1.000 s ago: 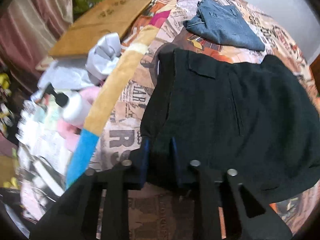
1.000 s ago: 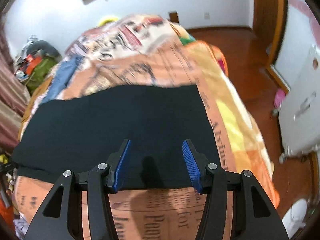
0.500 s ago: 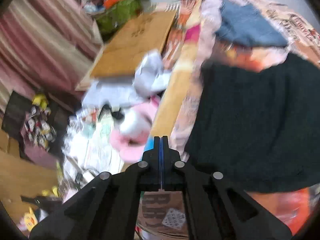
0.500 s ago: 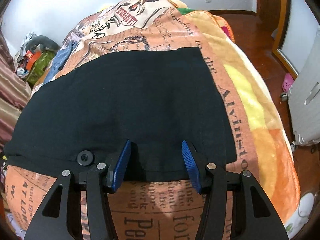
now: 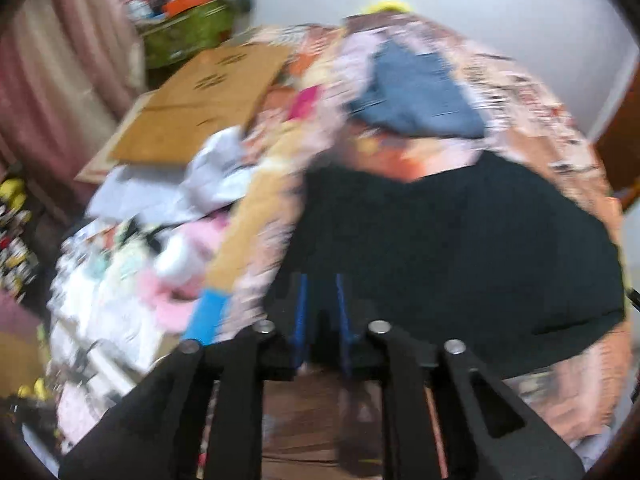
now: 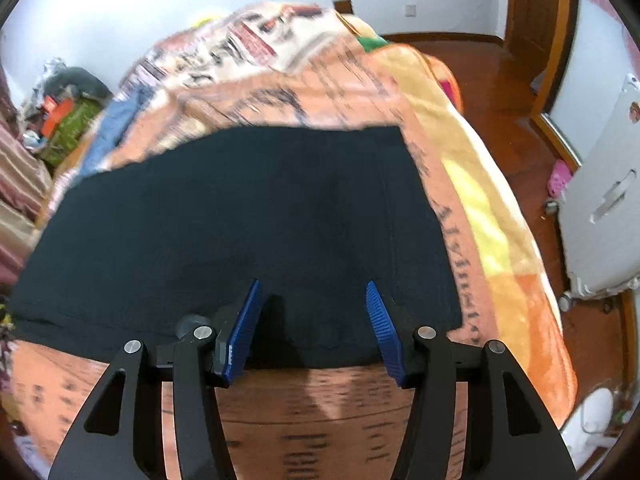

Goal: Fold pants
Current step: 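Grasp the pants' folded edge with the left gripper while the right gripper smooths the fabric, then grasp the black pants' leg end with the right gripper and lift it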

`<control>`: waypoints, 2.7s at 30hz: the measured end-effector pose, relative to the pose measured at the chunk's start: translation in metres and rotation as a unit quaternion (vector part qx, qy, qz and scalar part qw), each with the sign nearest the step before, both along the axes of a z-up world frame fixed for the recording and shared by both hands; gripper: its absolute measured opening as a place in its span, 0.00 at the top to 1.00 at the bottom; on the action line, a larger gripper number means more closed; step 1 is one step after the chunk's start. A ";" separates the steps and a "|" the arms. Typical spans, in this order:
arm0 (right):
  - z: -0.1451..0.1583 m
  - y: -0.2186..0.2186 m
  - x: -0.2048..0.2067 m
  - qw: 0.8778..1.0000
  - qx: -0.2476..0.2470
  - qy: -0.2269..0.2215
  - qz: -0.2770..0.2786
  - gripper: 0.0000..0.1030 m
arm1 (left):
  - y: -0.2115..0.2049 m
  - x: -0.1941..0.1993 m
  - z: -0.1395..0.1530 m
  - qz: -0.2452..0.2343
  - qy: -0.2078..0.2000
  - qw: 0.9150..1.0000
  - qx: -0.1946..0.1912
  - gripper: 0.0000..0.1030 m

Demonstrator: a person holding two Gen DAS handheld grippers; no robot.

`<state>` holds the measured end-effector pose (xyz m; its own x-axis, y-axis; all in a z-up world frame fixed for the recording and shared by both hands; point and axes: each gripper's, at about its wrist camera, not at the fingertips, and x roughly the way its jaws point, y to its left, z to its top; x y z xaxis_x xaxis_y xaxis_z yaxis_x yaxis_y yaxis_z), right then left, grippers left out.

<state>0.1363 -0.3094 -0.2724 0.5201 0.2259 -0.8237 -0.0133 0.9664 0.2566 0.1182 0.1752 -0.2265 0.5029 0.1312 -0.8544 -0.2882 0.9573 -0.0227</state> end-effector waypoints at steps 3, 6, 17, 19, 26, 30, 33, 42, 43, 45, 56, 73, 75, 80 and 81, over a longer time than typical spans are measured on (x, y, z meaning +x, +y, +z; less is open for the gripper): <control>0.025 0.023 0.001 0.999 0.012 -0.027 0.033 0.51 | -0.036 0.019 0.010 -0.058 -0.016 0.998 -0.020 0.64; 0.052 0.061 0.004 0.994 0.023 -0.054 0.091 0.48 | -0.072 0.039 0.015 -0.112 -0.023 0.993 -0.032 0.58; 0.032 0.199 0.013 0.962 0.038 -0.024 0.270 0.42 | -0.150 0.055 -0.040 -0.194 0.029 0.979 -0.063 0.43; 0.011 0.212 0.004 0.955 0.021 0.006 0.295 0.40 | -0.152 0.043 -0.039 -0.196 0.026 0.979 -0.058 0.42; 0.008 0.201 -0.022 0.956 0.019 -0.024 0.292 0.39 | -0.151 0.029 -0.039 -0.187 0.023 0.981 -0.053 0.42; 0.011 0.196 -0.028 0.957 0.021 -0.028 0.289 0.39 | -0.154 0.024 -0.037 -0.178 0.019 0.983 -0.037 0.42; 0.015 0.191 -0.033 0.958 0.033 -0.028 0.285 0.39 | -0.155 0.021 -0.032 -0.184 0.020 0.982 -0.027 0.42; 0.029 0.106 -0.033 0.984 0.071 -0.043 0.156 0.37 | -0.161 0.051 0.004 -0.195 0.009 0.981 -0.015 0.40; 0.029 0.093 -0.034 0.987 0.081 -0.042 0.135 0.37 | -0.165 0.058 0.008 -0.196 0.004 0.980 -0.013 0.38; 0.024 0.054 -0.037 0.991 0.110 -0.037 0.072 0.37 | -0.177 0.073 0.015 -0.201 -0.006 0.979 -0.013 0.34; -0.017 -0.050 -0.065 0.977 0.176 -0.005 -0.122 0.37 | -0.279 0.133 -0.009 -0.286 0.032 0.958 0.006 0.31; -0.061 -0.082 -0.046 0.957 0.230 -0.026 -0.177 0.37 | -0.345 0.139 -0.058 -0.322 0.089 0.942 0.013 0.10; -0.061 -0.085 -0.045 0.957 0.225 -0.028 -0.181 0.44 | -0.346 0.139 -0.058 -0.323 0.088 0.942 0.014 0.09; -0.064 -0.094 -0.044 0.957 0.213 -0.027 -0.195 0.71 | -0.345 0.139 -0.059 -0.323 0.087 0.942 0.015 0.08; -0.064 -0.094 -0.046 0.957 0.214 -0.029 -0.196 0.74 | -0.345 0.139 -0.059 -0.323 0.087 0.942 0.015 0.08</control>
<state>0.0904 -0.4037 -0.3366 0.6760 0.3138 -0.6668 0.3024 0.7070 0.6393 0.2575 -0.1701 -0.2855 0.3385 -0.1291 -0.9321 0.3582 0.9336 0.0008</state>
